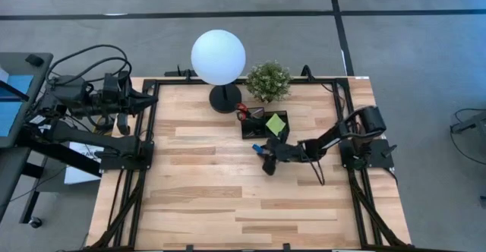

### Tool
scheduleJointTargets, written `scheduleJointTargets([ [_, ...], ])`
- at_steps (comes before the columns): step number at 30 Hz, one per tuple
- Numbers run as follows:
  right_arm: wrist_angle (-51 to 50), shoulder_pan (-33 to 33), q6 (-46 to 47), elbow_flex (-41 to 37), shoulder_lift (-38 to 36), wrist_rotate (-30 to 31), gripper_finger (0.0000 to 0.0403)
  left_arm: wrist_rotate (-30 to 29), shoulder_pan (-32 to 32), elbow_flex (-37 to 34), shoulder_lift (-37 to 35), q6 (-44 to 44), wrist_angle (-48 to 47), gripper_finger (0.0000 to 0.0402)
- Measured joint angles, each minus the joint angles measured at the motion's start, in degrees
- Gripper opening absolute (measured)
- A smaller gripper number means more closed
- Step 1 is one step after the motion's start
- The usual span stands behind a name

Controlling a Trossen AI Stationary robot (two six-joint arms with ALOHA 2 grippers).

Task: Pick and place office supplies into organizer
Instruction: Put the blue eraser into the black desk organizer

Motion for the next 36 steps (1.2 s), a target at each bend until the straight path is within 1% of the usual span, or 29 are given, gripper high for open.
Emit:
scheduleJointTargets([
  [4, 4.5, 1.5, 4.5, 2.1, 5.4, 4.6, 0.0164, 0.0, 0.0, 0.0, 0.0, -1.7, 0.0, 0.0],
  [6, 4.9, 3.2, 6.1, 3.5, 7.5, 8.8, 0.0164, 0.0, 0.0, 0.0, 0.0, -2.0, 0.0, 0.0],
  [11, 5.0, 7.5, 6.8, 5.6, 11.4, 19.3, 0.0161, 0.0, 0.0, 0.0, 0.0, -2.0, 0.0, 0.0],
  [17, 8.0, 10.3, 10.3, 7.1, 15.9, 26.0, 0.0161, 0.0, 0.0, 0.0, 0.0, -2.0, -1.0, 0.0],
  [21, 7.5, 10.3, 10.5, 7.5, 16.1, 26.8, 0.0163, 0.0, 0.0, 0.0, 0.0, -2.0, -1.1, 0.0],
  [28, 8.0, 7.2, 9.6, 7.5, 16.1, 26.6, 0.0164, 0.0, 0.0, 0.0, 0.0, -2.0, -1.2, 0.0],
  [33, 8.4, 6.3, 9.3, 7.5, 16.1, 25.6, 0.0164, 0.0, 0.0, 0.0, 0.0, -2.0, -1.7, 0.0],
  [36, 8.7, 6.2, 7.6, 7.5, 16.1, 25.3, 0.0164, 0.0, 0.0, 0.0, 0.0, -2.0, -2.3, 0.0],
])
